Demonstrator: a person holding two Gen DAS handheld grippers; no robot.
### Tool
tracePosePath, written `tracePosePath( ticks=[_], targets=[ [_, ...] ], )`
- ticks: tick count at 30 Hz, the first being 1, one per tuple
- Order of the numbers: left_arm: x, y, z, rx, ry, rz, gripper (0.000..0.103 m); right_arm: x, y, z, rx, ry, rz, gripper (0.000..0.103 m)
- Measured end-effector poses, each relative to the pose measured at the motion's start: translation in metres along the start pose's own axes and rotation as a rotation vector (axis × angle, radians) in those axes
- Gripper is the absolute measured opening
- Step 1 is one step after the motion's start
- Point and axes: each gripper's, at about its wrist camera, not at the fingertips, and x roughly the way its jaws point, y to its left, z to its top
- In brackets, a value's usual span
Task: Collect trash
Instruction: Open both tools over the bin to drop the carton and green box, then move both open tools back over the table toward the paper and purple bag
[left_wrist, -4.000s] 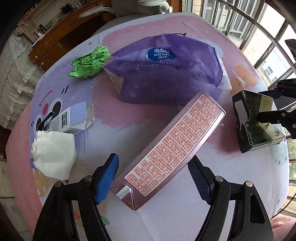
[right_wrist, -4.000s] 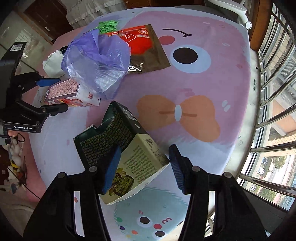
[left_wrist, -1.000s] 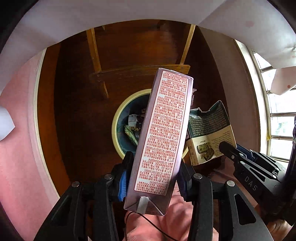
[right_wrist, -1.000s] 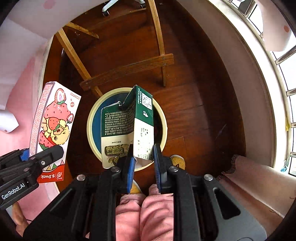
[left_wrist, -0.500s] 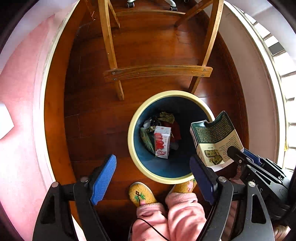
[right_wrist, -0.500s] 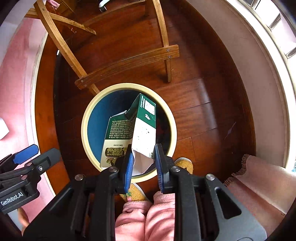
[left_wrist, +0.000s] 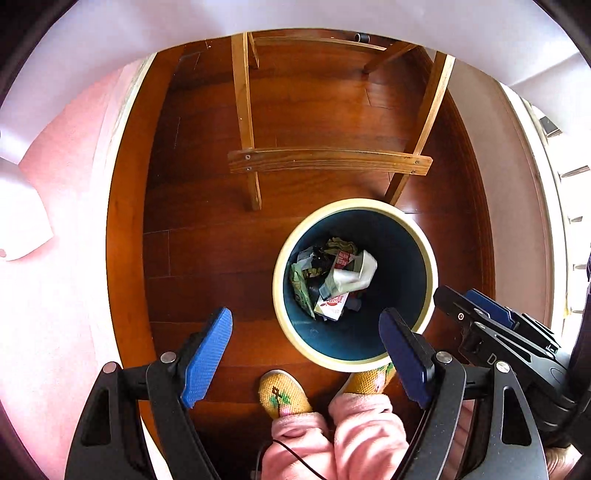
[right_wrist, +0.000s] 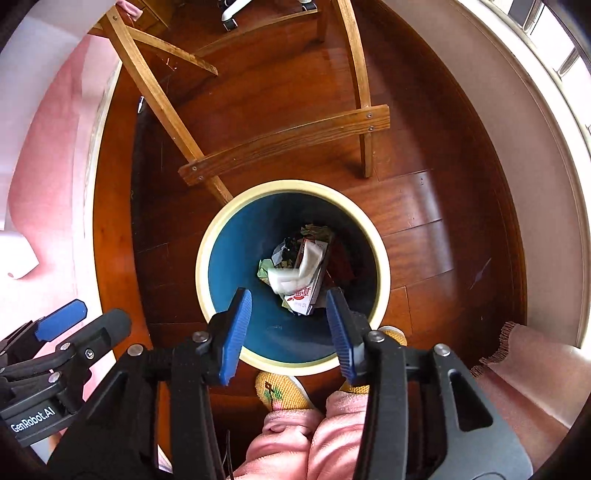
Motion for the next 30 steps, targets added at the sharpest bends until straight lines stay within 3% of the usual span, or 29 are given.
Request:
tracePosePath(
  ticks=[15,30],
  targets=[
    [-0.046,-0.009,0.000,0.007,-0.054,0.007,0.083,-0.046,0.004,-0.004,-0.007,-0.022,0.006,0.040],
    [-0.180,-0.025,0.002,0.040,-0.159,-0.025,0.083,-0.169,0.028,0.000,-0.007,-0.115,0.031,0.043]
  ],
)
